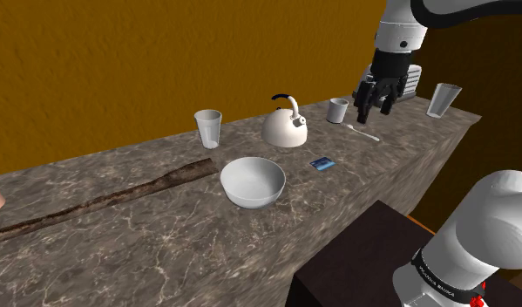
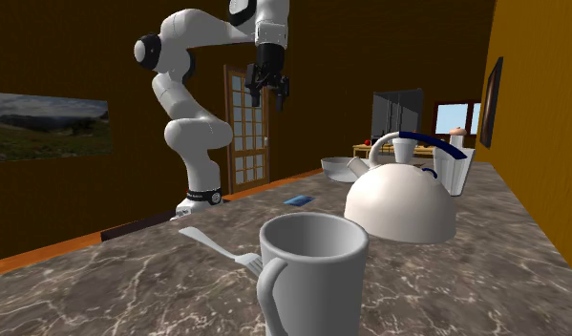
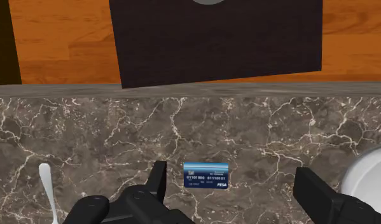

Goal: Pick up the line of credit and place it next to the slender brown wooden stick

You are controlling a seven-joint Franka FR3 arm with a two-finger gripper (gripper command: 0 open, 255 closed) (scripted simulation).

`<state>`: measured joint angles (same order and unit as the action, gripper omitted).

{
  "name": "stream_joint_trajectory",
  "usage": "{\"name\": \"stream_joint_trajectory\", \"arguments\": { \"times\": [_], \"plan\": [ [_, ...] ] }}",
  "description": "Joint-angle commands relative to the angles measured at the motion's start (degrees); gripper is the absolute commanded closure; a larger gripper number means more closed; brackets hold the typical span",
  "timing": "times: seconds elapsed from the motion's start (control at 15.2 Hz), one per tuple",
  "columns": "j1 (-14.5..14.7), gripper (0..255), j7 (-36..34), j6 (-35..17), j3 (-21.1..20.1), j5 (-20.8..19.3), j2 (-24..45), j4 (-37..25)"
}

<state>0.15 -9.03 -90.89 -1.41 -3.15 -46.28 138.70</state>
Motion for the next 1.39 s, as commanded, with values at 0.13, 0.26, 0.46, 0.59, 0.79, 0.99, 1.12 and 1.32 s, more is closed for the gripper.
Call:
{"name": "stream_joint_trajectory", "arguments": {
  "times": [0.13, 0.26, 0.46, 0.59, 0.79, 0.99, 1.12, 1.32],
  "plan": [
    [-2.4, 0, -6.8, -1.9, 0.2, 3.6, 5.2, -0.8],
    [-4.6, 0, -13.2, -4.0, 0.7, 7.2, 10.0, -1.5],
    [-7.4, 0, -22.0, -7.7, 2.0, 12.8, 16.7, -1.8],
    [-9.1, 0, -27.4, -10.5, 3.0, 16.8, 20.8, -1.7],
    [-11.1, 0, -34.5, -15.1, 4.7, 23.2, 26.3, -0.7],
    [-12.8, 0, -40.5, -20.3, 6.6, 30.4, 31.2, 1.2],
    [-13.6, 0, -43.7, -24.0, 7.7, 35.8, 34.3, 2.8],
    [-13.4, 0, -44.3, -26.8, 7.7, 38.7, 35.9, 4.2]
  ]
}}
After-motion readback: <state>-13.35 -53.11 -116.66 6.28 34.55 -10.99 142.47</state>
